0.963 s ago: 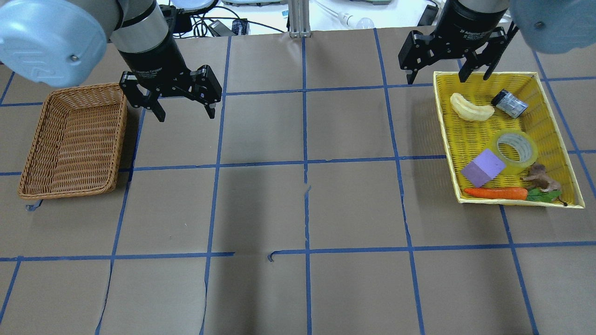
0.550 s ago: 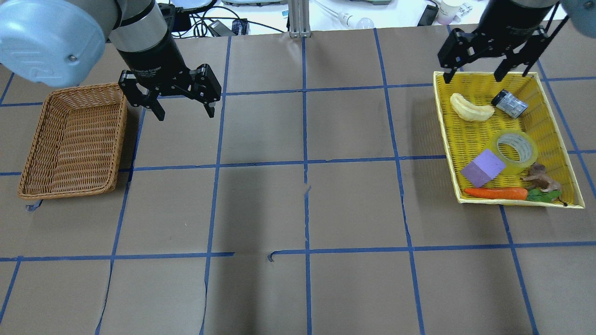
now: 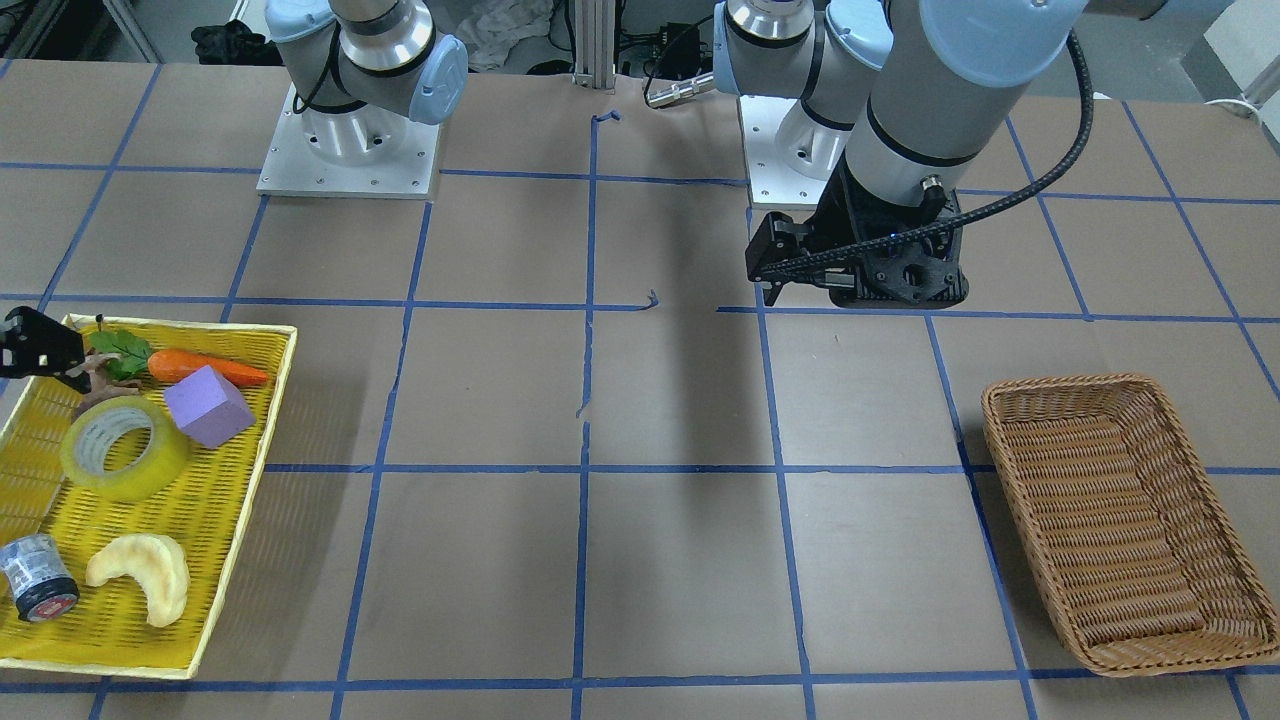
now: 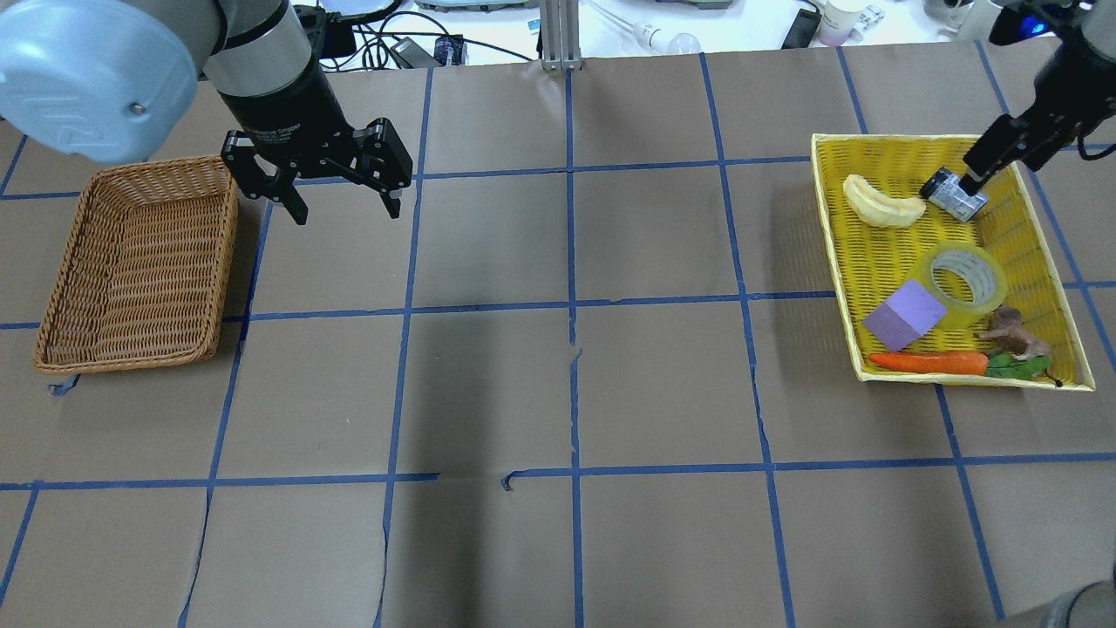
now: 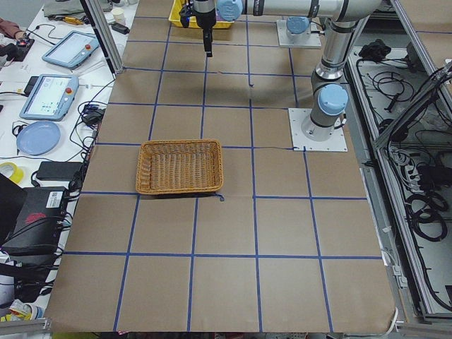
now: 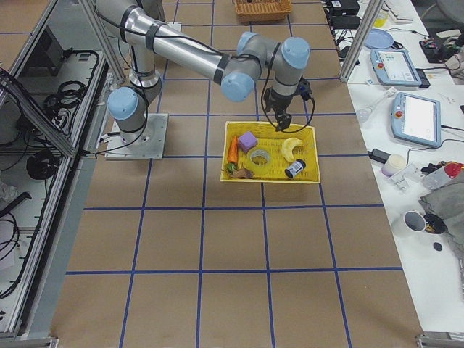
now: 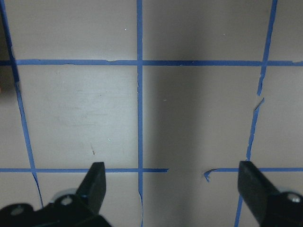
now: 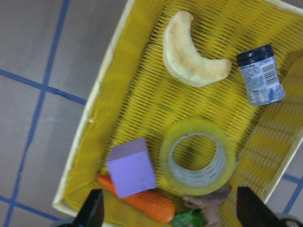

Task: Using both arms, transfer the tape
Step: 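Lower the right gripper into the yellow tray onto the tape roll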

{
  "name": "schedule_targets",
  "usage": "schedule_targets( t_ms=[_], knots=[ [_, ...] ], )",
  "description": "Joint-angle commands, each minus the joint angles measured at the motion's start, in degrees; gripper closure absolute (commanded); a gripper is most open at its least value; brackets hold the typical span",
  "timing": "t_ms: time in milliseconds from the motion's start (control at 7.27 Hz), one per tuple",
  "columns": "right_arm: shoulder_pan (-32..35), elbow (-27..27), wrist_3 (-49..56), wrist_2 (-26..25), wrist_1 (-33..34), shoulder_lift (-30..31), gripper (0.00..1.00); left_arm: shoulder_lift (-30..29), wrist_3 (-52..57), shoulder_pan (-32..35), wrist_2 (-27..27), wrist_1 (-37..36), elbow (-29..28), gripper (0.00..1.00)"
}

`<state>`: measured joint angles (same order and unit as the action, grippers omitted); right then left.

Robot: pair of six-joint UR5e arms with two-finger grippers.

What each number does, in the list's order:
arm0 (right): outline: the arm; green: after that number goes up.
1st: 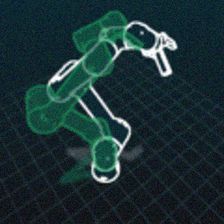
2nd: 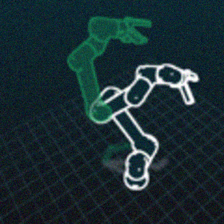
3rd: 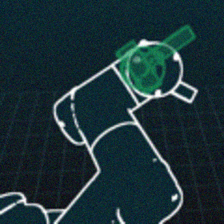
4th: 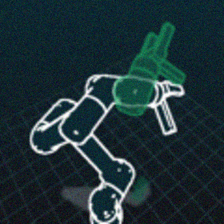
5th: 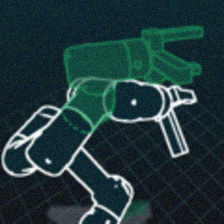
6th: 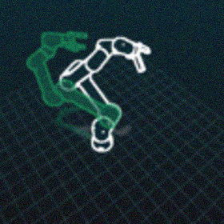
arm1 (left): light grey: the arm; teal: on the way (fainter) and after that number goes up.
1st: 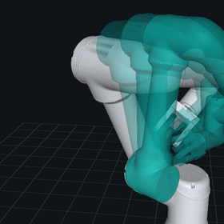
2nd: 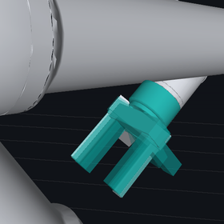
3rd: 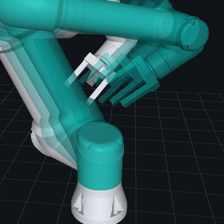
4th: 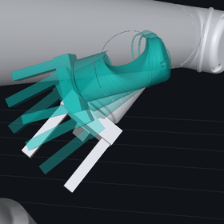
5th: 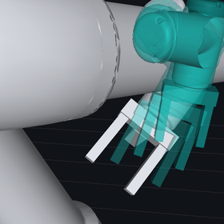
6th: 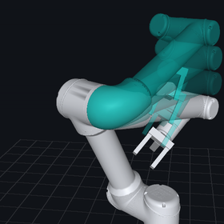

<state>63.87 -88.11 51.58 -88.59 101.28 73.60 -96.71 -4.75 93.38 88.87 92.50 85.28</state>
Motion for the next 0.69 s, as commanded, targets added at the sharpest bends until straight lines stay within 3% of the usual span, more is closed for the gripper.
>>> schedule_targets(
  t_ms=[0,275,550],
  knots=[
    [-3.23,-6.42,12.55,-0.70,16.77,-6.95,0.00,0.12,0.00,-0.04,0.07,0.05,0.06,0.00],
    [-3.40,-9.52,12.93,-0.88,21.15,-9.34,0.00,0.04,0.00,-0.04,0.07,0.05,0.06,0.00],
    [-3.40,-12.15,12.76,-3.51,20.98,-9.70,0.28,0.03,0.00,-0.04,0.07,0.05,0.06,0.00]
  ],
)
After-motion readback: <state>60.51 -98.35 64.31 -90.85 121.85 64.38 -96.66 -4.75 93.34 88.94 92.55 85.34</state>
